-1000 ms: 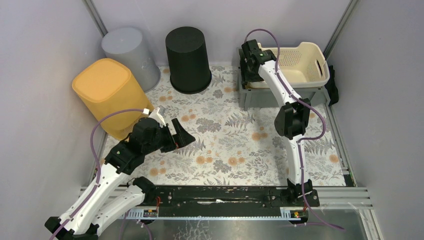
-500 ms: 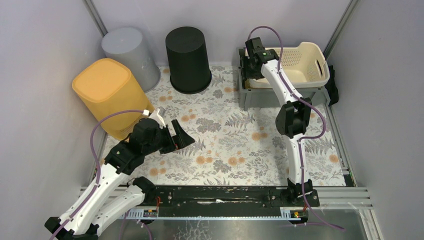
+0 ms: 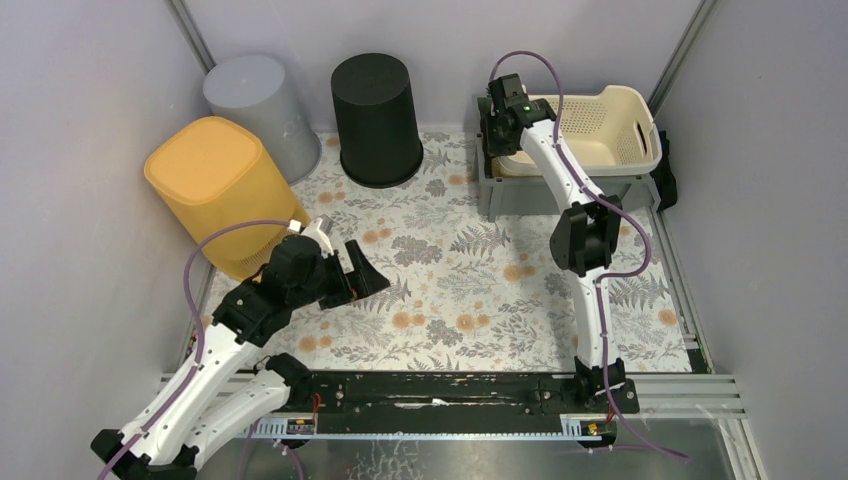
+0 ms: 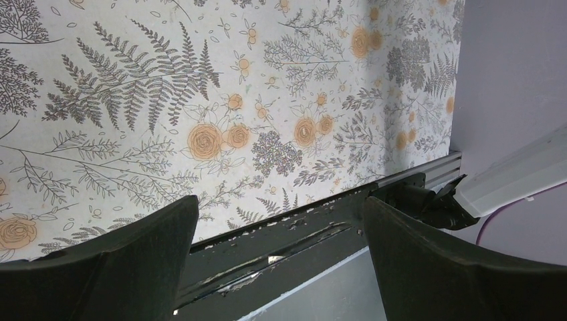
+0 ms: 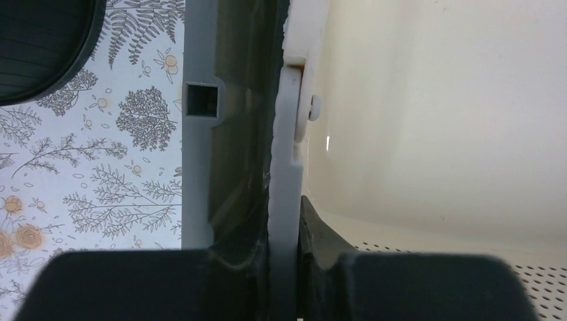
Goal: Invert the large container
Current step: Pick up the container from the container.
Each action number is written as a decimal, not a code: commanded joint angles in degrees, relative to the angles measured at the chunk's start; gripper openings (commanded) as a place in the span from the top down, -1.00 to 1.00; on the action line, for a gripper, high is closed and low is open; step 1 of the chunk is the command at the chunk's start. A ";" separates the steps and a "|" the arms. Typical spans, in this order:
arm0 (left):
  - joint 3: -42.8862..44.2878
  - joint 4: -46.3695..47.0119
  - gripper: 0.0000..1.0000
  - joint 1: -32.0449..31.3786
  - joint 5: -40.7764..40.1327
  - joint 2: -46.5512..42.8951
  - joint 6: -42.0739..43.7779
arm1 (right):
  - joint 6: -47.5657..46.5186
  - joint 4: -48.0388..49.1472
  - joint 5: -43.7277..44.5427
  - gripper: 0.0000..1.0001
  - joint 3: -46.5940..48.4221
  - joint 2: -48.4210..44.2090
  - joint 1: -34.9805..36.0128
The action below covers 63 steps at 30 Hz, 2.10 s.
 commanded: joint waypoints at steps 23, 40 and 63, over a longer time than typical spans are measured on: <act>2.07 1.47 -1.00 -0.01 0.39 -1.45 -0.06 | -2.79 -0.43 4.72 1.00 0.28 -11.78 -1.47; 1.90 0.35 -1.00 -0.01 0.11 -4.07 -0.67 | -3.98 2.10 4.86 1.00 -0.29 -21.14 -1.49; 1.03 -0.65 -1.00 -0.01 -1.84 -6.24 -1.49 | 0.83 3.19 -10.37 1.00 0.04 -44.50 -1.52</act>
